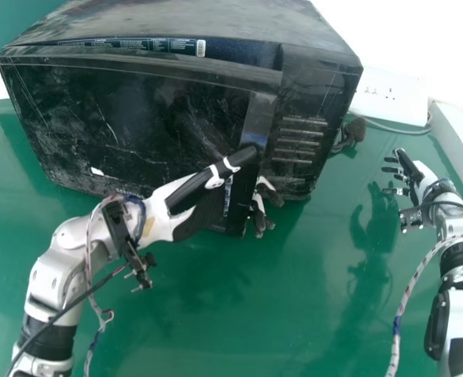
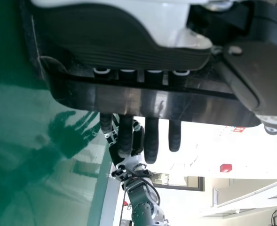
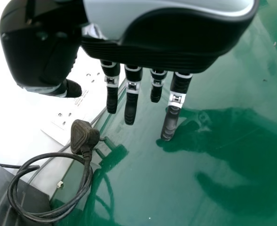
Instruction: Open the door of oven
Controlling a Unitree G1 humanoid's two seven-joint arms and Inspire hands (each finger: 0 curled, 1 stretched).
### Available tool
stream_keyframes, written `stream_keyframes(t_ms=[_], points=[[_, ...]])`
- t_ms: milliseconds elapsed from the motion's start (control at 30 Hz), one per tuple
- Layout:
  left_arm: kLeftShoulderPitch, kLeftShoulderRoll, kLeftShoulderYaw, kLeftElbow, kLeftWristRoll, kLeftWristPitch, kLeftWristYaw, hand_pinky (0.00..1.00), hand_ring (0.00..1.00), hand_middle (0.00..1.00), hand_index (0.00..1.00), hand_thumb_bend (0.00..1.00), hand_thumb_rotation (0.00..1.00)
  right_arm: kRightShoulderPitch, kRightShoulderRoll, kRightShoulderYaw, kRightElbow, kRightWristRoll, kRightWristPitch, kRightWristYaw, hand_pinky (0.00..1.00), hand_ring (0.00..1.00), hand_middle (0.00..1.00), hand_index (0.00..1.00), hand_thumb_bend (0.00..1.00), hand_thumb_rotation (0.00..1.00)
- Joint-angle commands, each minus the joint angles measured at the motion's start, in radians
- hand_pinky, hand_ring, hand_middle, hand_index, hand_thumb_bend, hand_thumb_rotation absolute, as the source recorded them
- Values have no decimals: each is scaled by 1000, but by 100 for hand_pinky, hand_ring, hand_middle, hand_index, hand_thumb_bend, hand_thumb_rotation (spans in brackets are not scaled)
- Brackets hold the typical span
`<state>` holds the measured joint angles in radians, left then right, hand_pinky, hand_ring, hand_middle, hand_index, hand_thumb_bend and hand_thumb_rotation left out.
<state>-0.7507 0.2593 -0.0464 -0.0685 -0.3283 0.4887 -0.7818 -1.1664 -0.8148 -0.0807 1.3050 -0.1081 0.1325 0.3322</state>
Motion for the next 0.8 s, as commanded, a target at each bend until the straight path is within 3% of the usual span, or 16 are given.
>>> stream_keyframes(t_ms=[0, 167, 300, 367, 533, 633, 767], points=[[2, 4, 52, -51, -69, -2, 4, 13, 20, 32, 56, 90, 82, 86, 39, 19, 49, -28, 71, 39, 56, 72, 79, 87, 47, 40], [38, -20, 64, -100, -80, -5, 56, 14, 21, 33, 55, 88, 79, 87, 40, 22, 49, -30, 68, 36, 61, 76, 83, 88, 45, 38], [63, -18, 62, -134, -79, -14, 75, 14, 21, 32, 55, 86, 80, 89, 41, 20, 48, -29, 67, 26, 59, 73, 81, 85, 45, 34], [71, -10, 60, -141, -78, -15, 72, 14, 20, 31, 55, 85, 81, 89, 41, 15, 49, -24, 72, 28, 57, 72, 79, 85, 46, 37], [90, -15, 66, -154, -87, -15, 85, 12, 19, 31, 53, 83, 78, 89, 41, 14, 50, -25, 75, 30, 64, 77, 83, 84, 44, 36], [103, -11, 73, -159, -89, -22, 92, 10, 18, 30, 53, 82, 78, 88, 42, 14, 49, -25, 75, 28, 66, 78, 83, 85, 43, 42], [112, 2, 90, -172, -95, 4, 104, 12, 19, 30, 53, 85, 76, 90, 44, 12, 48, -24, 64, 25, 60, 76, 82, 86, 43, 39]])
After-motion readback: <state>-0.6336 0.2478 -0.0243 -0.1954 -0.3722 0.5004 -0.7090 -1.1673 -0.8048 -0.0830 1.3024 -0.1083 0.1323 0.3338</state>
